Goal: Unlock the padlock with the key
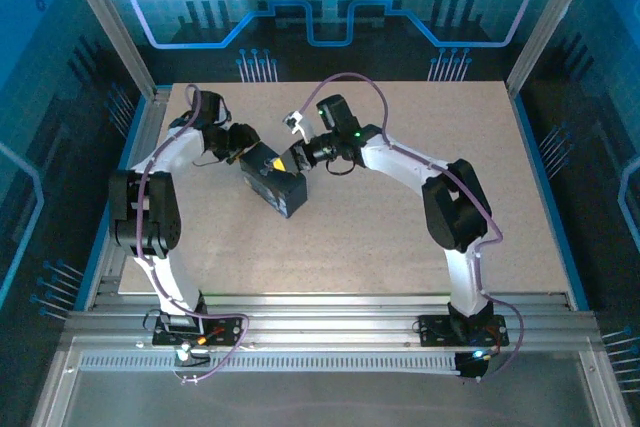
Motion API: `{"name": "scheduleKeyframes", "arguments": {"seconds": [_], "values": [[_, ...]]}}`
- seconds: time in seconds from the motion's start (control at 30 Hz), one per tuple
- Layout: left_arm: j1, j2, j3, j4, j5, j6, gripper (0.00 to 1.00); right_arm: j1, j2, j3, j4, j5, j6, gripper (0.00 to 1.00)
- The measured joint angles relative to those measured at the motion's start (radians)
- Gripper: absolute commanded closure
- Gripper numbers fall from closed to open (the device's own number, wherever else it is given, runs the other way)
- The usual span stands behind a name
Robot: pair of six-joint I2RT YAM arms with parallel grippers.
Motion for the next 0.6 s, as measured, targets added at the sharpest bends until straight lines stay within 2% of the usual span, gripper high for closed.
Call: {"name": "scheduleKeyframes", "arguments": {"seconds": [0.27, 0.33, 0.47, 0.6], "values": [[0.01, 0.003, 0.0, -0.007, 0.019, 0.029, 0.53, 0.001, 0.029, -0.002, 0.022, -0.118, -0.104, 0.82], [0.011, 0.003, 0.0, -0.008, 0.027, 0.047, 0.53, -0.001, 0.04, -0.002, 0.022, -0.15, -0.132, 0.79], [0.013, 0.01, 0.004, -0.007, 0.05, 0.08, 0.53, -0.012, 0.076, 0.013, 0.02, -0.22, -0.14, 0.67], [0.013, 0.012, 0.009, -0.009, 0.071, 0.106, 0.53, -0.027, 0.117, 0.055, 0.019, -0.25, -0.116, 0.67]]}}
